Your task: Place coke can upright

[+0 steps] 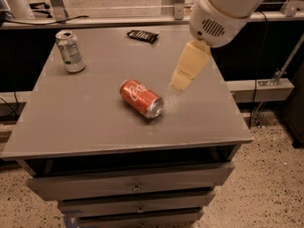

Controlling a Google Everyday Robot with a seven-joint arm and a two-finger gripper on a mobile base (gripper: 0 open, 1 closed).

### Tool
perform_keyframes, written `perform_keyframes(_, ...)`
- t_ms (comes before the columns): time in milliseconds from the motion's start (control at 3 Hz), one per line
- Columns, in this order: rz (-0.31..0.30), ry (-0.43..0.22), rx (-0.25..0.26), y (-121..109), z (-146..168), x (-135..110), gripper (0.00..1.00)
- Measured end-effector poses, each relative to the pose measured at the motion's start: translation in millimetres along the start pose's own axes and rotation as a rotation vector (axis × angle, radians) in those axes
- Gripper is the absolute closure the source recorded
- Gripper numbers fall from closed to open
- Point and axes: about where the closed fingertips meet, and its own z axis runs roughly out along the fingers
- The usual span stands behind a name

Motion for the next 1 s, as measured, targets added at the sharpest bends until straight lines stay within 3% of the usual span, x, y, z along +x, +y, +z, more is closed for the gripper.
perform_keyframes(333, 0.062, 0.021, -0.006, 18, 38, -38, 0.0)
perform_keyframes(1000, 0.162, 0.095, -0.026, 43, 113, -65, 0.0)
